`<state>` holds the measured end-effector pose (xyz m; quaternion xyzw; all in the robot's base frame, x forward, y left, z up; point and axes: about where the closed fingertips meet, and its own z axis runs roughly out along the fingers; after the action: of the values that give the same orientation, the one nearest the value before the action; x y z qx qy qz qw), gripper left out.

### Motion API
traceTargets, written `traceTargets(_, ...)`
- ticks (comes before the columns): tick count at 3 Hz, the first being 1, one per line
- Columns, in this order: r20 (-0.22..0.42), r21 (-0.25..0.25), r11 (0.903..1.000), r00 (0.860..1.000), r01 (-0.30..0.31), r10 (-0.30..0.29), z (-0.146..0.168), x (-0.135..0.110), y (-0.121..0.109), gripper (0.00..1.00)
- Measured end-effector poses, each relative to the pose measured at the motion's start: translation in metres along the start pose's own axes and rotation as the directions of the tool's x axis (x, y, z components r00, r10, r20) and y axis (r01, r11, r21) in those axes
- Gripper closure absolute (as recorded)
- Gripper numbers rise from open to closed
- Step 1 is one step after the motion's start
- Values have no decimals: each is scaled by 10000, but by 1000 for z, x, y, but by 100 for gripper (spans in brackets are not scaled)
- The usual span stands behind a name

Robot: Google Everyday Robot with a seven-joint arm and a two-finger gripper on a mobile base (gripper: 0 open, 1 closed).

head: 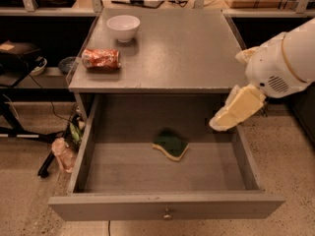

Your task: Pick sponge from top drawer and place on counter

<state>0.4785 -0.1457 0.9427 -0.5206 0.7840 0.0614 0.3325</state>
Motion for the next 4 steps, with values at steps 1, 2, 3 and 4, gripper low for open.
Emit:
traceTargets(1, 138, -521, 9986, 9999, -97, 104, 23, 0, 10, 0)
traceTargets(2, 188, -970, 9953, 9998, -73, 92, 52, -2, 19, 0)
traceTargets(3, 215, -1354, 9908, 9998, -11, 40, 90, -4, 33, 0)
traceTargets(4, 198, -1115, 9937, 9998, 111, -90, 119, -3, 42, 0)
